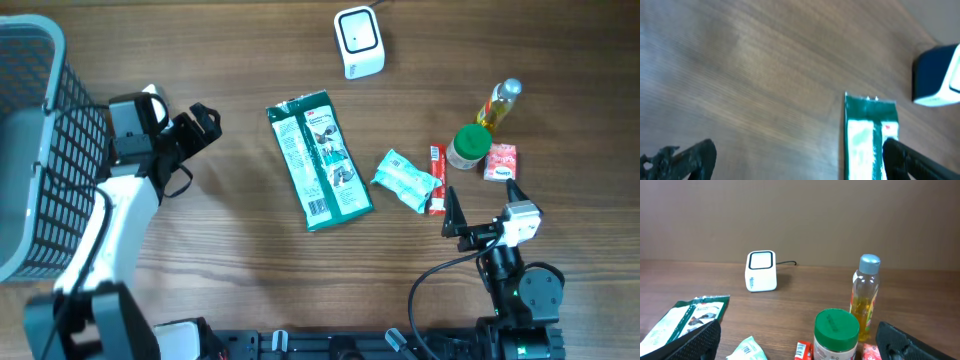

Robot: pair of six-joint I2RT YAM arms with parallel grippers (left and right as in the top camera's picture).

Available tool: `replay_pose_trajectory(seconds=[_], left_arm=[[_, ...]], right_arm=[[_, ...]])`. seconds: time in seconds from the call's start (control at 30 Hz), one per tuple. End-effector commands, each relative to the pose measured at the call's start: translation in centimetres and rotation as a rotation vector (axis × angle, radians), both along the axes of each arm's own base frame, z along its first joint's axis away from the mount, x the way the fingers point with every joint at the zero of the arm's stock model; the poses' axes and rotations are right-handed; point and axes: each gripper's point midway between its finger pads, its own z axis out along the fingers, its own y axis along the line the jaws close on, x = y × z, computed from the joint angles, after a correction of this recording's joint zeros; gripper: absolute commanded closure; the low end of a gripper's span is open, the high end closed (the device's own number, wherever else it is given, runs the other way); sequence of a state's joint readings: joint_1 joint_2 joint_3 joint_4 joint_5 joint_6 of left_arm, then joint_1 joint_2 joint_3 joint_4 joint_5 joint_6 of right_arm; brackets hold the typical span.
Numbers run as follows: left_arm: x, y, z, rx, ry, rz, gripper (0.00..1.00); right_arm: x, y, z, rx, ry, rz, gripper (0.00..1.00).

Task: Scan the item barcode

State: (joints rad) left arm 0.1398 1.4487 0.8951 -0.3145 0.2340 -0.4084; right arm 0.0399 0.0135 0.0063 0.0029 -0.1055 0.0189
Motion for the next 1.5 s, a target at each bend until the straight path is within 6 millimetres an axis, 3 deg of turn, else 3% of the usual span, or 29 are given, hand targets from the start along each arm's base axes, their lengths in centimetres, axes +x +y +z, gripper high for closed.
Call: replay_pose_trajectory(seconds=[0.0, 0.23, 0.37, 0.43, 0.57, 0.77, 0.9, 1.03, 1.13, 1.2, 1.47], left_arm=[[-2.4, 0.0, 6.4, 0.027, -0.13, 0.001, 0.0], [-9.7, -0.8, 19.7, 0.098, -0.532, 0.019, 0.0], [-12.8, 0.2, 22.7, 0.162, -0.657, 0.097, 0.0], [-15.2, -0.2, 22.9, 0.165, -0.68, 0.096, 0.0], [-19.5, -1.5, 20.7, 0.153, -0.691, 0.061, 0.0], [-21.5, -2.6, 18.3, 0.138, -0.788, 0.014, 0.0], [-20.4, -2.7, 17.7, 0.129, -0.853, 0.015, 0.0], [-18.9, -2.8, 21.3, 0.133, -1.116, 0.018, 0.0], [-19.2, -2.8, 23.7, 0.142, -1.338, 0.029, 0.0], [-19.6, -2.8, 24.1, 0.144, -1.438, 0.035, 0.0], [-16.4, -2.5, 17.3, 0.156, -1.292, 0.04, 0.0]], right_arm=[[-0.1, 0.0, 0.3, 0.01, -0.011, 0.003, 0.0], [-0.1, 0.0, 0.3, 0.01, -0.011, 0.003, 0.0], [-0.1, 0.0, 0.3, 0.009, -0.011, 0.003, 0.0], [-0.1, 0.0, 0.3, 0.009, -0.011, 0.003, 0.0], [-0.1, 0.0, 0.2, 0.01, -0.01, 0.003, 0.0], [-0.1, 0.0, 0.2, 0.01, -0.01, 0.003, 0.0], [-0.1, 0.0, 0.2, 0.009, -0.01, 0.003, 0.0], [-0.1, 0.0, 0.2, 0.01, -0.01, 0.003, 0.0], [-0.1, 0.0, 0.2, 0.01, -0.01, 0.003, 0.0], [-0.1, 0.0, 0.2, 0.009, -0.01, 0.003, 0.0], [-0.1, 0.0, 0.2, 0.01, -0.01, 0.003, 0.0]])
